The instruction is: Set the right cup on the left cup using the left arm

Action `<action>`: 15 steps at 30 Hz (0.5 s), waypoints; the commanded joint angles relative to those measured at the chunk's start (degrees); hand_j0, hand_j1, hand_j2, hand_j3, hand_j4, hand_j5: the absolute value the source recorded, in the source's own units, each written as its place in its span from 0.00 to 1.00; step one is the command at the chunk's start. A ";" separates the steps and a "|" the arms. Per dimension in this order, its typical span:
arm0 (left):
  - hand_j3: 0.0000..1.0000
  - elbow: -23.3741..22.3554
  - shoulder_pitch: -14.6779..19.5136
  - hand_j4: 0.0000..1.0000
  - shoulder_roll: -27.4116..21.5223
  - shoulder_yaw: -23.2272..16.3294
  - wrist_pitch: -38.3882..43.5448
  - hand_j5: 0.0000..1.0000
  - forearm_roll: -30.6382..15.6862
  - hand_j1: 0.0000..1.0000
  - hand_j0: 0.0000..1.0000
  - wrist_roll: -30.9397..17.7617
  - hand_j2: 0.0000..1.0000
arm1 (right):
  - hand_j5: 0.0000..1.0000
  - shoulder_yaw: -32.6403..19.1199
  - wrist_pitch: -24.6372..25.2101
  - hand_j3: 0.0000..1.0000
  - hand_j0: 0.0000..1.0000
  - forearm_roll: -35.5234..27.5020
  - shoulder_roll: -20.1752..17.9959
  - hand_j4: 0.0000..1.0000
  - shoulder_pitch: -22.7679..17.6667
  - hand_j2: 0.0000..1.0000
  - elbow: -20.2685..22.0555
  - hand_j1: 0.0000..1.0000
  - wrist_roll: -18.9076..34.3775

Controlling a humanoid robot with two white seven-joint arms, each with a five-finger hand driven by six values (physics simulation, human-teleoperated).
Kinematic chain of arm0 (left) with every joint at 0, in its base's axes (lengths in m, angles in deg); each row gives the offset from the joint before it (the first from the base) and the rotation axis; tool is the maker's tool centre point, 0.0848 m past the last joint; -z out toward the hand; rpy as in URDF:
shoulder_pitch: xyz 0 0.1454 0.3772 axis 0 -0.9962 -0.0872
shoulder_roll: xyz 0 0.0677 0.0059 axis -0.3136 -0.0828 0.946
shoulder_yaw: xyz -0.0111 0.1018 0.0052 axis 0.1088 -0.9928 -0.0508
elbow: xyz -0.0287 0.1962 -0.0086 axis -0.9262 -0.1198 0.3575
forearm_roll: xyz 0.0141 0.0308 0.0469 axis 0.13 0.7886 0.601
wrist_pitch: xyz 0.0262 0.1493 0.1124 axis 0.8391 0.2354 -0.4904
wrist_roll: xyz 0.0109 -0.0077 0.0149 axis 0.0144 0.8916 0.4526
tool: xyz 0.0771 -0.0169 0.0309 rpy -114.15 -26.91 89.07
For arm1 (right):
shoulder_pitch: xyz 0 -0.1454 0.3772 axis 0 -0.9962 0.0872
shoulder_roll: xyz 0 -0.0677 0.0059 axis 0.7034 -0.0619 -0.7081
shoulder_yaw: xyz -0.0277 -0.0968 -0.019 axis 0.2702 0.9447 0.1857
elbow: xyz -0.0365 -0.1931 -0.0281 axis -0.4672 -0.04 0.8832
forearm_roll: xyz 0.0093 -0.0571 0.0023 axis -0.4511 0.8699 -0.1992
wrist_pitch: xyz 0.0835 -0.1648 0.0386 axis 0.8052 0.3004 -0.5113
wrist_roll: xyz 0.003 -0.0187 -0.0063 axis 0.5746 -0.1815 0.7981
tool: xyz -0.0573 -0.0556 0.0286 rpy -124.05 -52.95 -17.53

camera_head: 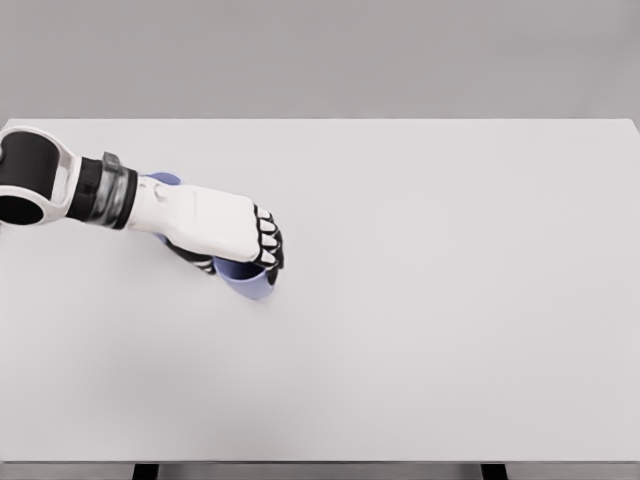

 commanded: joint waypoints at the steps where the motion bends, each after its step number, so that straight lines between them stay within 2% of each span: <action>1: 0.67 -0.02 0.26 0.67 -0.88 0.19 0.12 0.67 -0.36 0.67 0.67 0.10 0.67 | 1.00 0.00 0.00 1.00 1.00 0.00 0.00 1.00 0.00 1.00 0.02 1.00 0.01; 15: 0.67 -0.64 3.34 0.67 -2.64 0.10 0.12 0.67 -2.11 0.67 0.67 0.01 0.67 | 1.00 0.00 0.00 1.00 1.00 0.00 0.00 1.00 0.00 1.00 0.02 1.00 0.01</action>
